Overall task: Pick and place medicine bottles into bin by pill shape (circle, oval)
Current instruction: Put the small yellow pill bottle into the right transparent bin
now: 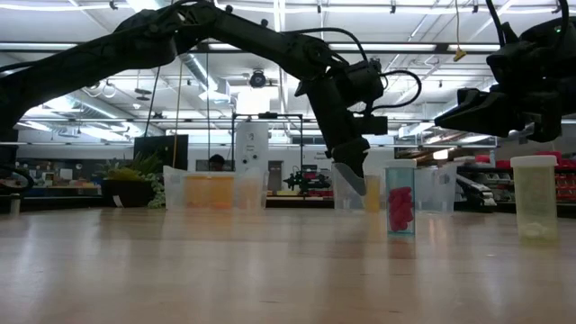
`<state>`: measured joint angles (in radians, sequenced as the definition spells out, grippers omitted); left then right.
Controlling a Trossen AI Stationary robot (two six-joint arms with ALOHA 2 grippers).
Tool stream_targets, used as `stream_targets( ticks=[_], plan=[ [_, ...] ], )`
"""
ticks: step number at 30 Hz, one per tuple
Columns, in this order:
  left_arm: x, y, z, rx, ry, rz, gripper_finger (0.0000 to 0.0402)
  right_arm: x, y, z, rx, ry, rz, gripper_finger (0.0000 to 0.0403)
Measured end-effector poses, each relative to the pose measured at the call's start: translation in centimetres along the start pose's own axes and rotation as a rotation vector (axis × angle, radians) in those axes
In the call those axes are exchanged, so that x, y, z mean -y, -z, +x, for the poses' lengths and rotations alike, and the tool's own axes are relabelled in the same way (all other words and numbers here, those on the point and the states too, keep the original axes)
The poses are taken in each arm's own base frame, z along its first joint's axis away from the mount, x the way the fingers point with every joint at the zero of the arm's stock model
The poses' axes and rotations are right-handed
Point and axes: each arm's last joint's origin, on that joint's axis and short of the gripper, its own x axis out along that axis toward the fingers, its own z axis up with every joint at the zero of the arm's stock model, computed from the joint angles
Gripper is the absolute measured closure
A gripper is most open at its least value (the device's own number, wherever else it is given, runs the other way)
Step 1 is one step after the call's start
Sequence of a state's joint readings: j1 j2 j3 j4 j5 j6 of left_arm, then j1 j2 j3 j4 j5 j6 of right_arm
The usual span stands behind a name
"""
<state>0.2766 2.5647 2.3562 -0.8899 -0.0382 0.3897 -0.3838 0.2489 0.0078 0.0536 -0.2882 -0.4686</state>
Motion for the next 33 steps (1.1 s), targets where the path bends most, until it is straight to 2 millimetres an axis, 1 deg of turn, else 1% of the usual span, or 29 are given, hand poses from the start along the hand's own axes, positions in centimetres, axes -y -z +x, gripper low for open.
stream_targets(
  ticks=[5,9,15,24,33],
  plan=[
    [0.0,0.1,-0.5,-0.025,-0.012,0.001,0.0280,0.0,0.0,0.0,0.000,0.000,0.000,0.0310],
    [-0.1,0.0,-1.3,-0.022,-0.015,0.008,0.0279,0.0,0.0,0.0,0.000,0.000,0.000,0.0310],
    [0.1,0.5,-1.3,-0.072,0.007,0.042,0.0267,0.0,0.0,0.0,0.000,0.000,0.000,0.0310],
    [0.1,0.6,-1.2,-0.083,0.013,0.047,0.0277,0.0,0.0,0.0,-0.001,-0.001,0.001,0.0310],
    [0.2,0.7,-1.0,-0.088,0.015,0.047,0.0245,0.0,0.0,0.0,-0.001,0.000,0.001,0.0310]
  ],
)
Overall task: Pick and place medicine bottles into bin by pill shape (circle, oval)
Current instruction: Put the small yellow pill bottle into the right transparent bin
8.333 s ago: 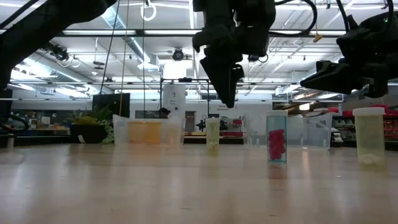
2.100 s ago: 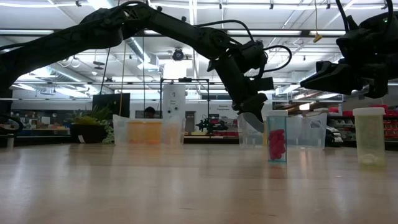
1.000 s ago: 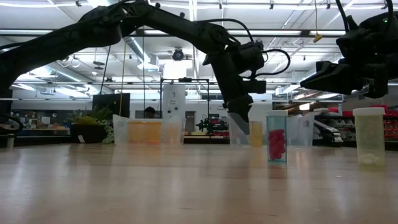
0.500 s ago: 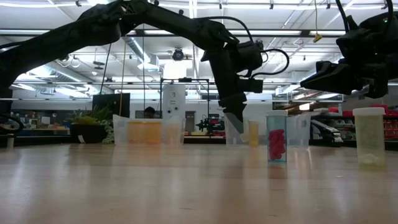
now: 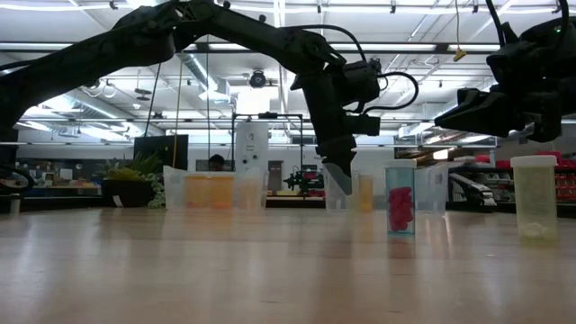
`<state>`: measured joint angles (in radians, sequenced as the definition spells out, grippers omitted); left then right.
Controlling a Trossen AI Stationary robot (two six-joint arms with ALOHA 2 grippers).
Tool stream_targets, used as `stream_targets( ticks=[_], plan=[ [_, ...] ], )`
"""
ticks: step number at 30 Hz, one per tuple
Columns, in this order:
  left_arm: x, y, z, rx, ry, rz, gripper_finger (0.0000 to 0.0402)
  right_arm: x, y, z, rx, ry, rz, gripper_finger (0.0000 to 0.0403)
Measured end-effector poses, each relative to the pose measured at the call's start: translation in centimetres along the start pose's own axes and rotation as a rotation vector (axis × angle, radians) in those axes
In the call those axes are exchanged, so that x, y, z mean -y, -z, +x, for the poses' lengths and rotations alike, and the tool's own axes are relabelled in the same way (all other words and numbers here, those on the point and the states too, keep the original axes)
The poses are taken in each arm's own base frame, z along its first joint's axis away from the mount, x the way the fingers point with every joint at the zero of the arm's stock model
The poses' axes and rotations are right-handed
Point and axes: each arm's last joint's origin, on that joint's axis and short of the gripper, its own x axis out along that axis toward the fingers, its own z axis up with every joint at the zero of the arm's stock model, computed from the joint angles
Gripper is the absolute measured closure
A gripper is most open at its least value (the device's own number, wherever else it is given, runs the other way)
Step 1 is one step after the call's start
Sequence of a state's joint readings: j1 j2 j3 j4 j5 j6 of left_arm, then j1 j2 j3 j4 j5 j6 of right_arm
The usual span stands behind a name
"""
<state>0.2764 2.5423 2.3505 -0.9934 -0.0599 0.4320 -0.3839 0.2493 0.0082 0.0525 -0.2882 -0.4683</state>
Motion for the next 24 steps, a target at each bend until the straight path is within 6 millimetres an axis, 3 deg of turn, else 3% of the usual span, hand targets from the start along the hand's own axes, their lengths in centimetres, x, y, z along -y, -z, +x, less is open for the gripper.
stream_targets(
  ticks=[10,24],
  plan=[
    [0.00,-0.01,0.00,0.001,0.000,-0.003,0.0234,-0.01,0.01,0.00,0.000,0.000,0.000,0.0310],
    [-0.39,-0.25,-0.74,0.004,-0.072,-0.005,0.0182,-0.01,0.00,0.00,-0.001,-0.001,0.000,0.0310]
  ],
)
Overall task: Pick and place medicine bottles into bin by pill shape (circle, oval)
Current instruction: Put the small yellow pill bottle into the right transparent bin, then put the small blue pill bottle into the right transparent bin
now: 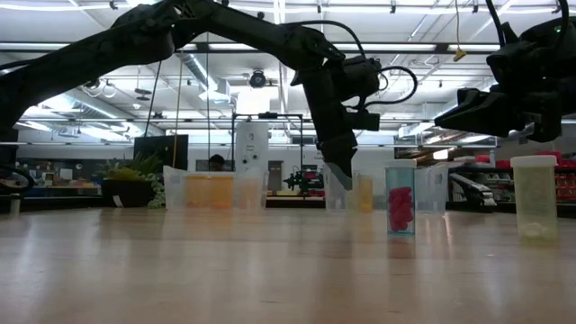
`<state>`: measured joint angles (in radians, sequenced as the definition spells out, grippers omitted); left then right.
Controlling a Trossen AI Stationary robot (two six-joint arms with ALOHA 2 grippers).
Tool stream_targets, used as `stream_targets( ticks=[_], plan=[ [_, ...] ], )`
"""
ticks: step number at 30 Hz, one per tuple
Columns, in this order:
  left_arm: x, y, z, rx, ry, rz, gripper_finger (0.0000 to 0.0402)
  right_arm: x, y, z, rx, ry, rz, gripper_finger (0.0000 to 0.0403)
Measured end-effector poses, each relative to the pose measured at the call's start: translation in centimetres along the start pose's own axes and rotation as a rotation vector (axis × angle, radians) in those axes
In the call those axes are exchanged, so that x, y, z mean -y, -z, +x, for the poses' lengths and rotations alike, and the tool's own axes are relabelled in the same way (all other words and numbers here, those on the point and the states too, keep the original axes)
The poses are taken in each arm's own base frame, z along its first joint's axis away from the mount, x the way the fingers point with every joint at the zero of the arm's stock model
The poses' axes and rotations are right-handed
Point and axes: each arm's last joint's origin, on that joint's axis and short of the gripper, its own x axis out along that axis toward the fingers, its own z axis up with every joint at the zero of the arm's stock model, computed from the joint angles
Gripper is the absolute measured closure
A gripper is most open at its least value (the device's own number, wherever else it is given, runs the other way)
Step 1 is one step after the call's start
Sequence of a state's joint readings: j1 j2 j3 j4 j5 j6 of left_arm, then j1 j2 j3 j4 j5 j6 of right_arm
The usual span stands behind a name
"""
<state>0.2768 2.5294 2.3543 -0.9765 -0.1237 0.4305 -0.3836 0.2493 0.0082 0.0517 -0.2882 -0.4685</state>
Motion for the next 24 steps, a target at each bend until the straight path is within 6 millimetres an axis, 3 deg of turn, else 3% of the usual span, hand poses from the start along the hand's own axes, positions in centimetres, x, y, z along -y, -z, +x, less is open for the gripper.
stream_targets(
  ticks=[5,10,13,18,24],
  plan=[
    [-0.3,-0.3,-1.5,0.027,-0.019,0.002,0.0178,0.0,0.0,0.0,0.000,0.000,0.000,0.0310],
    [-0.4,-0.8,-4.6,0.077,-0.030,0.006,0.0183,0.0,0.0,0.0,0.000,0.000,0.000,0.0310],
    [0.2,-1.3,-6.8,0.147,0.053,0.021,0.0184,0.0,0.0,0.0,0.000,0.000,0.000,0.0310],
    [3.3,-2.3,-8.7,0.231,0.272,0.082,0.0184,0.0,0.0,0.0,0.000,0.000,0.000,0.0310],
    [8.9,-2.6,-8.0,0.155,0.378,0.174,0.0184,0.0,0.0,0.0,0.000,0.000,0.000,0.0310]
  ],
)
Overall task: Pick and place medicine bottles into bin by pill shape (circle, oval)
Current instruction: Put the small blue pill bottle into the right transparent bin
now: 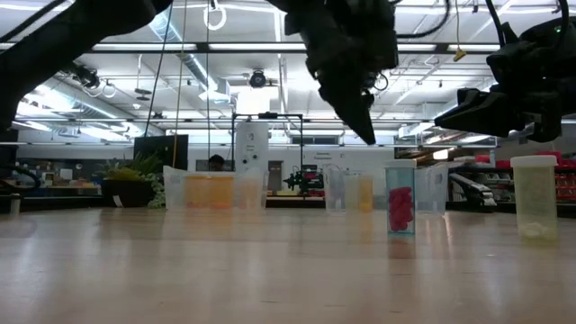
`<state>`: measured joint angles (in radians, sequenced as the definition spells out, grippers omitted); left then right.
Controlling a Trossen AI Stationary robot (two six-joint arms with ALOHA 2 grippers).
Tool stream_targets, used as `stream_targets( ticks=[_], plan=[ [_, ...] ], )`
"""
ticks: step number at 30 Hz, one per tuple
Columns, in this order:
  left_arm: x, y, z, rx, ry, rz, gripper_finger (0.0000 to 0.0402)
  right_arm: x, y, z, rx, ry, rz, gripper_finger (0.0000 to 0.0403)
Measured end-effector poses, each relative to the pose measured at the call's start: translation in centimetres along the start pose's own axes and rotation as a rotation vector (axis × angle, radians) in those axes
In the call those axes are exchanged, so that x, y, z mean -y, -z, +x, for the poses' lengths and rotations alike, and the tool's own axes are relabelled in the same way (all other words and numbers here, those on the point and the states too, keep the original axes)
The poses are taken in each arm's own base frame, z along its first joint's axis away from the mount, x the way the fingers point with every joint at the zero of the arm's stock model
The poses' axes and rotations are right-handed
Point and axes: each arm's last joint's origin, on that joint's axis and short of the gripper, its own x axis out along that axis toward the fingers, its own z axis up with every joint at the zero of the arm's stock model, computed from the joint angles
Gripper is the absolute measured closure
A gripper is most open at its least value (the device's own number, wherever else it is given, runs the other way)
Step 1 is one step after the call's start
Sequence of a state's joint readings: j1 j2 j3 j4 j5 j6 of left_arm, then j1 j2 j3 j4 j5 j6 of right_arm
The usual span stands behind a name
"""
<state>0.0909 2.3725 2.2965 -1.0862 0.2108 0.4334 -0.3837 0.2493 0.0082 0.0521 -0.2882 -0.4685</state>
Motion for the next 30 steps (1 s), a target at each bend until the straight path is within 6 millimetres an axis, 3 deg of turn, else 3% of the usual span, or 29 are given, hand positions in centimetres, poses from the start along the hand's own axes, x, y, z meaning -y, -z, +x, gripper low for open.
stream_targets(
  ticks=[6,12,21,30],
  plan=[
    [4.7,-0.2,2.7,-0.102,0.070,0.052,0.0184,0.0,0.0,0.0,0.000,0.000,0.000,0.0310],
    [7.5,0.2,4.3,-0.196,0.051,0.028,0.0184,0.0,0.0,0.0,0.000,0.000,0.000,0.0310],
    [9.5,-0.9,4.7,-0.153,0.002,-0.069,0.0176,0.0,0.0,0.0,0.000,0.000,0.000,0.0310],
    [10.4,-1.6,5.6,-0.098,0.001,-0.085,0.0133,0.0,0.0,0.0,0.001,0.000,0.000,0.0310]
  ],
)
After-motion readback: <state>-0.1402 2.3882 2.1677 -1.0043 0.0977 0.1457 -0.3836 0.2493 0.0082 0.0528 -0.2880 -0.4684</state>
